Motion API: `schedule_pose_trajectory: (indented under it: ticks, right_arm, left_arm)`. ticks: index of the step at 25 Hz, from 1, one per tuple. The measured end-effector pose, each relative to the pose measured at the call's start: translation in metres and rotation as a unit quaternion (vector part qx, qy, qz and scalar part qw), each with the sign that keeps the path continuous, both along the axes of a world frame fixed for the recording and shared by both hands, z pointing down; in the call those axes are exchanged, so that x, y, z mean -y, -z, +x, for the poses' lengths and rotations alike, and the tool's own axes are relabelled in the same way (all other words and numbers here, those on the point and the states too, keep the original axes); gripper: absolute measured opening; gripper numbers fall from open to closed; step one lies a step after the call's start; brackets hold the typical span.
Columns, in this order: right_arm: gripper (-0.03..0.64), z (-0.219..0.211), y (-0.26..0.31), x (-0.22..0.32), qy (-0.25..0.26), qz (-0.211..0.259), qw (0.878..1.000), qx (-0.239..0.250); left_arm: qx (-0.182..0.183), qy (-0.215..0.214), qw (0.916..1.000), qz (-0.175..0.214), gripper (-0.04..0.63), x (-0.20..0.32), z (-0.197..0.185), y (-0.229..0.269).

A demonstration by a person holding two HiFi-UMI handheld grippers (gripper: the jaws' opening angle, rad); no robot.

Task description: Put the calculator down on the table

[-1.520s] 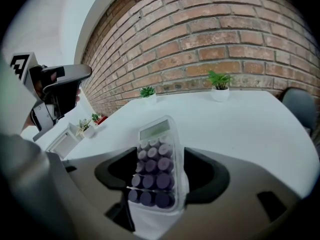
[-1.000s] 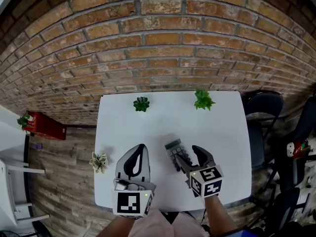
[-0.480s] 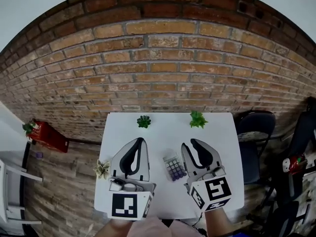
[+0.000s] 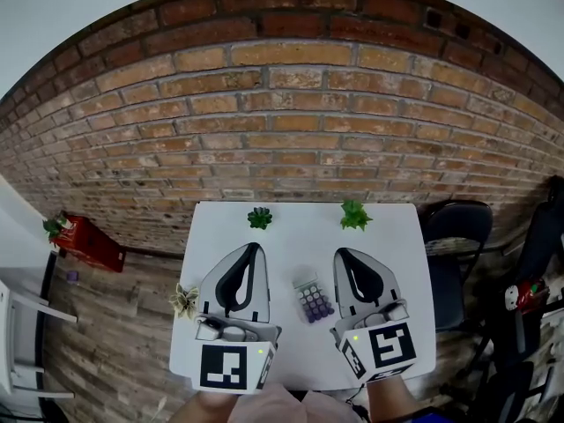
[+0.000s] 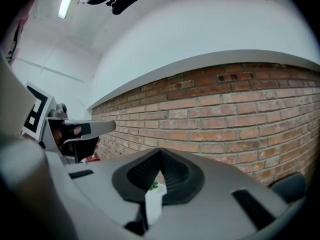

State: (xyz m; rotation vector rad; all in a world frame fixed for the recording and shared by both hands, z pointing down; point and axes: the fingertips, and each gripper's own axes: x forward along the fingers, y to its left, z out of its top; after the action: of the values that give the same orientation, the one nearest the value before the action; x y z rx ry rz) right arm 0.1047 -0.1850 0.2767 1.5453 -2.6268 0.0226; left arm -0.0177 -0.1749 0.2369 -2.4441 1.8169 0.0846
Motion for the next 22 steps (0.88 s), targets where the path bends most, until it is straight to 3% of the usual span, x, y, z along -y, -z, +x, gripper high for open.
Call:
schedule_pose_trajectory:
  ticks: [22]
  right_arm:
    - [-0.003, -0.0086, -0.0063, 0.0013, 0.007, -0.010, 1.000, -0.002]
  left_arm:
    - [-0.002, -0.014, 0.9999, -0.006, 0.011, 0.0060, 0.0020, -0.0078]
